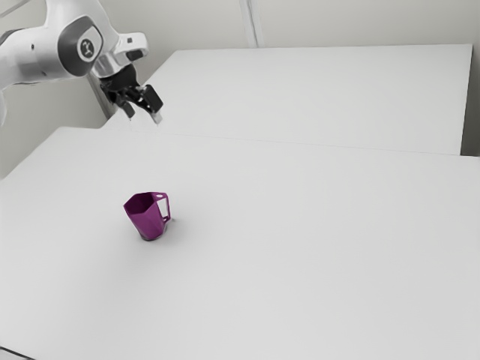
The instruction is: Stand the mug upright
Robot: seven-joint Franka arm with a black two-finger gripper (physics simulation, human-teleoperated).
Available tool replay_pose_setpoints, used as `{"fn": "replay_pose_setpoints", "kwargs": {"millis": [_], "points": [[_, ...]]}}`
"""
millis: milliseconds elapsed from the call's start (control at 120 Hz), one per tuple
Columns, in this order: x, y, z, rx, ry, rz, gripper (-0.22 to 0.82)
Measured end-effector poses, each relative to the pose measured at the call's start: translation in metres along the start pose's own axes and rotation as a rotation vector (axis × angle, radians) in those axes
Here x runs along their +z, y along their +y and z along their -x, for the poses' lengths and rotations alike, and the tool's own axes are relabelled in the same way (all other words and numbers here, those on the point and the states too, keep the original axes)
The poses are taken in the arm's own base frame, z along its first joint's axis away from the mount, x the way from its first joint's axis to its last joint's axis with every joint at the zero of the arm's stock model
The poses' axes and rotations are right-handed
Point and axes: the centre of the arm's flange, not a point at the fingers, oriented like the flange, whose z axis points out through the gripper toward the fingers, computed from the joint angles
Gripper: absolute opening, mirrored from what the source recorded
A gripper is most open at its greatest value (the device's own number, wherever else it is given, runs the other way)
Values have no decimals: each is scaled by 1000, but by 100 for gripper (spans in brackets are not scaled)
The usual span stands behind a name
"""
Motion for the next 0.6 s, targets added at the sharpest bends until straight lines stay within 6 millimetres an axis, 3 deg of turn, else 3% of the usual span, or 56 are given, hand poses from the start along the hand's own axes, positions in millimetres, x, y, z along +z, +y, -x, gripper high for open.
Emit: {"fn": "replay_pose_setpoints", "kwargs": {"millis": [83,250,600], "points": [[-22,2,-9,3,-16,6,59],[-36,4,-6,0,-75,24,60],[-36,5,2,-16,-134,47,60]]}}
